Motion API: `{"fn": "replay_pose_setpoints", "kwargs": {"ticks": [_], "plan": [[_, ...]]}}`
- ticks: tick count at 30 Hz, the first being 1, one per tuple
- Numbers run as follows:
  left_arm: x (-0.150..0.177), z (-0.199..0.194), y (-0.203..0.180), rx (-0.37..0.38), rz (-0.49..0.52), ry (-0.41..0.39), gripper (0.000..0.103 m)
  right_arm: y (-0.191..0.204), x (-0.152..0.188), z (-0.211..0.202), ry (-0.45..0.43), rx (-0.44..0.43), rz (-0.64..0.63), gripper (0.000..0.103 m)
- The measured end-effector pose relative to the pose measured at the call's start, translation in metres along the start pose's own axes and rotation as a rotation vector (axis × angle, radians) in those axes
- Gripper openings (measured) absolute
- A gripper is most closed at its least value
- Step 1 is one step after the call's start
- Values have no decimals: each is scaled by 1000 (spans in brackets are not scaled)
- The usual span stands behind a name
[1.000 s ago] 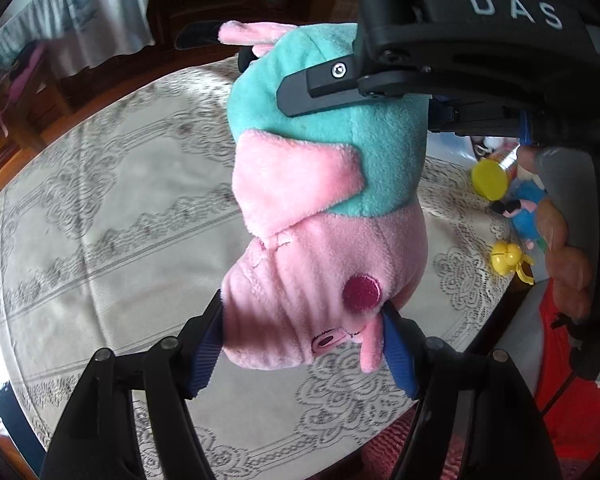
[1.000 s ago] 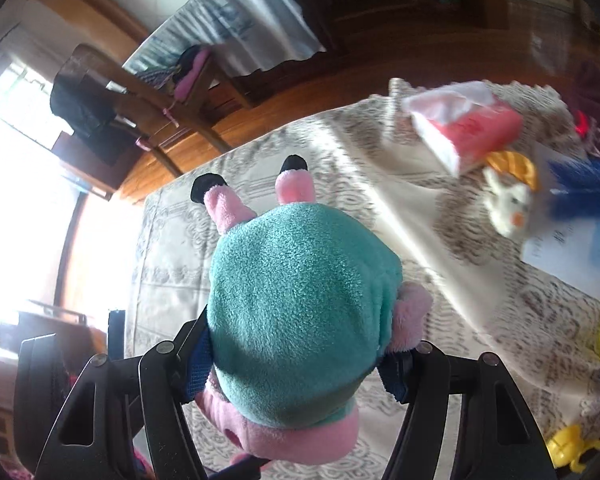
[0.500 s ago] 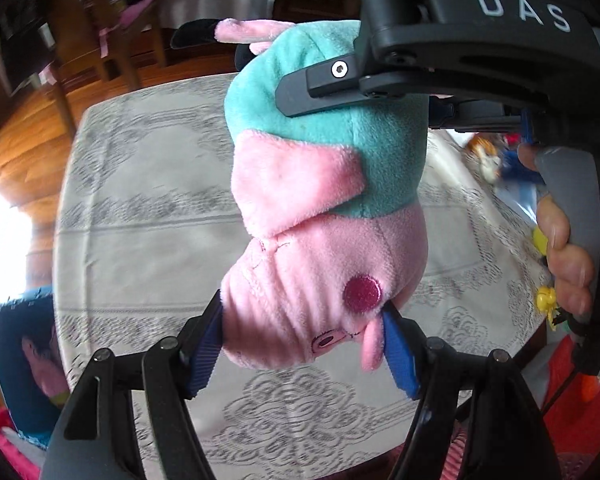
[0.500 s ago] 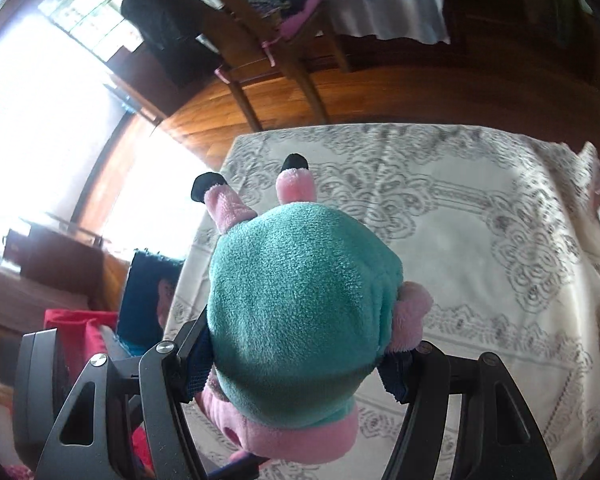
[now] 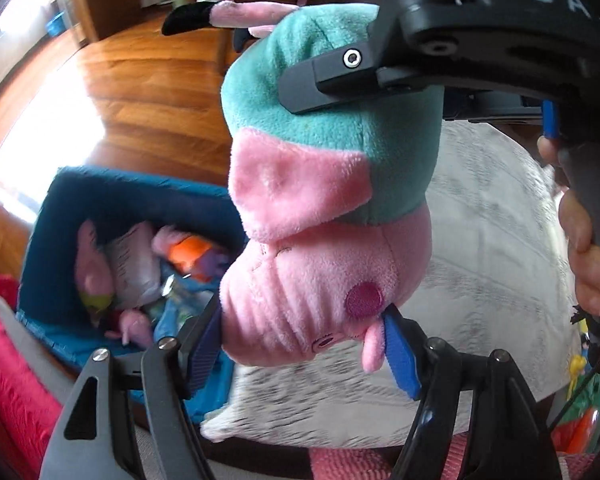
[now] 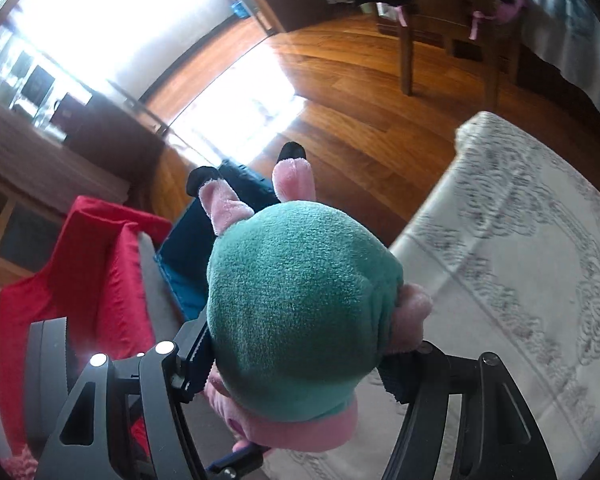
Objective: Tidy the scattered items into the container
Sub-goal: 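Lift the teal-shirted pig and carry it over the blue bin, then open both grippers to drop the pig into the bin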
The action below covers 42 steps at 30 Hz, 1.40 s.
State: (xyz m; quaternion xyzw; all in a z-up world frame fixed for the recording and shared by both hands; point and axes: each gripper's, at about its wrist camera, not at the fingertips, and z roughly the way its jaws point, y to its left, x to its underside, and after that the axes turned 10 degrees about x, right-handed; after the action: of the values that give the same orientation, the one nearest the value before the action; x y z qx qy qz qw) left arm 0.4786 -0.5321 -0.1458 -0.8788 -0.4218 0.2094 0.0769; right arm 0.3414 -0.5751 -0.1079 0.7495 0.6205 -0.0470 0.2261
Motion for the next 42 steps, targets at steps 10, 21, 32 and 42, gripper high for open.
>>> {"fn": "replay_pose_setpoints", "kwargs": {"ticks": [10, 21, 32, 42], "plan": [[27, -17, 132, -89, -200, -38, 71, 137, -32, 95, 85, -93, -182, 67], [45, -28, 210, -111, -278, -63, 73, 194, -47, 143, 127, -113, -269, 67], [47, -21, 241, -135, -314, -42, 89, 214, -58, 169, 164, -103, -297, 69], [54, -11, 259, -178, -361, 7, 89, 205, -60, 194, 217, -21, -254, 101]]}}
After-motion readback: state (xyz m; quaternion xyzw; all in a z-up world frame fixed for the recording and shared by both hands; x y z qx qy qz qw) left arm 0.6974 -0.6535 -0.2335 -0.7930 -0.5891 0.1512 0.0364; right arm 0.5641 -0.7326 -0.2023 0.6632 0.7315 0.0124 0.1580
